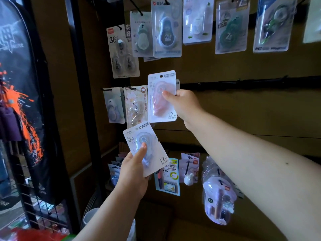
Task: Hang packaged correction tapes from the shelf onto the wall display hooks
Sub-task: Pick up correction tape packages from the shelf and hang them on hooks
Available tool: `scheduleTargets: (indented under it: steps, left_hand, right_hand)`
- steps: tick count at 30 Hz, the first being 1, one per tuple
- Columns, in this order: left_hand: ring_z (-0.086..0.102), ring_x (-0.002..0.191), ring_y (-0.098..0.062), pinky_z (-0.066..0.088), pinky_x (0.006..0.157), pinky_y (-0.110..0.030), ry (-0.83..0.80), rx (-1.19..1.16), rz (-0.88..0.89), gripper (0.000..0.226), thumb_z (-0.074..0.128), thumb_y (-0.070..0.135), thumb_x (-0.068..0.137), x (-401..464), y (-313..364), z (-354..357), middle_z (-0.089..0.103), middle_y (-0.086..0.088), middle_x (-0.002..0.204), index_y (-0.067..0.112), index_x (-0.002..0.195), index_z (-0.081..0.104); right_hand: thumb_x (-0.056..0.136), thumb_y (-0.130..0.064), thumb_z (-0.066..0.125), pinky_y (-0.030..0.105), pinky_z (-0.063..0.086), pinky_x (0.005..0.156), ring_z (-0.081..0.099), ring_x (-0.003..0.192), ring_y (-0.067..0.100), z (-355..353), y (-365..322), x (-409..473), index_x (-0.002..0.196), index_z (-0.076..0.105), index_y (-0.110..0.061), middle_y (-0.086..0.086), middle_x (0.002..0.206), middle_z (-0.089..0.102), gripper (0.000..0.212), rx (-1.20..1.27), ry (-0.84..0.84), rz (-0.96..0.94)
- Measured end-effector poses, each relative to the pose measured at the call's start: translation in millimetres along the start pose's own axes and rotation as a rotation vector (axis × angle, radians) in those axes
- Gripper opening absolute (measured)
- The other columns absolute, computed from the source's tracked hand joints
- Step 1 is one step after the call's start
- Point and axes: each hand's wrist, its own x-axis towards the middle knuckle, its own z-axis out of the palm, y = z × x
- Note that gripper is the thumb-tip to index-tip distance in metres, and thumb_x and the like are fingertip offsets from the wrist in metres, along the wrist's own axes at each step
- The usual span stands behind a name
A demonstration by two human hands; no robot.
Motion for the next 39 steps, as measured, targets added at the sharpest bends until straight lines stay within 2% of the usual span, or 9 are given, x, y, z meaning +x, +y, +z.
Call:
scheduleTargets:
  steps: [8,14,17,21,26,30,32,35,39]
  left_hand:
    - [0.064,0.104,-0.036,0.046,0.097,-0.057,-0.023,0.052,0.015,0.035,0.055,0.023,0.097,2,5,-9,0.067,-0.018,0.122,0.009,0.129,0.059]
    - [0.067,0.095,-0.031,0.058,0.077,-0.046,-0.038,0.073,0.035,0.032,0.054,0.022,0.097,1,5,-11,0.069,-0.018,0.118,0.009,0.126,0.06]
    - [0.066,0.096,-0.034,0.047,0.095,-0.058,-0.033,0.079,0.026,0.032,0.054,0.023,0.097,2,3,-9,0.068,-0.02,0.12,0.009,0.125,0.061]
    - [0.066,0.101,-0.034,0.05,0.094,-0.057,-0.042,0.088,0.022,0.033,0.057,0.024,0.094,4,1,-8,0.069,-0.017,0.119,0.009,0.124,0.062]
    - [0.069,0.093,-0.03,0.056,0.081,-0.051,-0.075,0.122,0.062,0.027,0.059,0.02,0.092,2,0,-6,0.072,-0.015,0.111,0.008,0.115,0.066]
    - [0.069,0.095,-0.03,0.056,0.084,-0.051,-0.071,0.145,0.088,0.031,0.058,0.021,0.093,0,0,-4,0.072,-0.015,0.112,0.006,0.119,0.064]
    - [0.068,0.093,-0.029,0.054,0.086,-0.052,-0.07,0.151,0.098,0.032,0.057,0.023,0.093,-1,0,-1,0.071,-0.014,0.111,0.007,0.12,0.063]
    - [0.067,0.093,-0.031,0.051,0.09,-0.055,-0.066,0.159,0.097,0.03,0.056,0.026,0.095,-3,-1,4,0.071,-0.015,0.111,0.01,0.119,0.064]
    - [0.068,0.094,-0.03,0.055,0.085,-0.05,-0.092,0.185,0.113,0.027,0.052,0.027,0.098,-4,-2,14,0.073,-0.013,0.109,0.014,0.118,0.065]
  right_hand:
    - [0.089,-0.03,0.066,0.029,0.057,0.067,0.069,0.077,0.016,5,6,2,0.087,0.068,-0.012,-0.001,0.087,0.07,0.019,0.076,0.012,0.088]
    - [0.089,-0.03,0.065,0.032,0.056,0.074,0.069,0.088,0.024,10,6,11,0.1,0.068,-0.006,0.008,0.099,0.071,0.026,0.04,0.068,0.116]
    - [0.088,-0.031,0.066,0.039,0.056,0.087,0.067,0.092,0.027,9,12,22,0.105,0.065,-0.005,0.011,0.104,0.069,0.031,-0.012,0.122,0.164]
    - [0.088,-0.035,0.066,0.042,0.058,0.081,0.067,0.09,0.029,7,16,39,0.108,0.058,-0.005,0.01,0.104,0.066,0.037,-0.12,0.158,0.253]
    - [0.087,-0.042,0.065,0.03,0.052,0.07,0.064,0.083,0.023,1,26,44,0.103,0.054,-0.007,0.009,0.1,0.063,0.041,-0.167,0.175,0.311]
    - [0.09,-0.044,0.06,0.024,0.042,0.059,0.045,0.055,0.015,-6,36,13,0.071,0.044,-0.012,0.005,0.071,0.049,0.041,-0.241,0.177,0.324]
    - [0.089,-0.044,0.06,0.027,0.044,0.057,0.051,0.058,0.023,-6,42,-12,0.07,0.051,-0.007,0.013,0.067,0.048,0.043,-0.209,0.138,0.284]
    - [0.084,-0.049,0.064,0.03,0.046,0.073,0.058,0.079,0.021,-1,52,-48,0.096,0.063,-0.009,0.008,0.085,0.061,0.042,-0.041,-0.063,0.287]
    - [0.08,-0.036,0.074,0.037,0.054,0.078,0.069,0.083,0.024,4,65,-73,0.089,0.069,-0.008,0.011,0.091,0.074,0.03,0.035,-0.245,0.274]
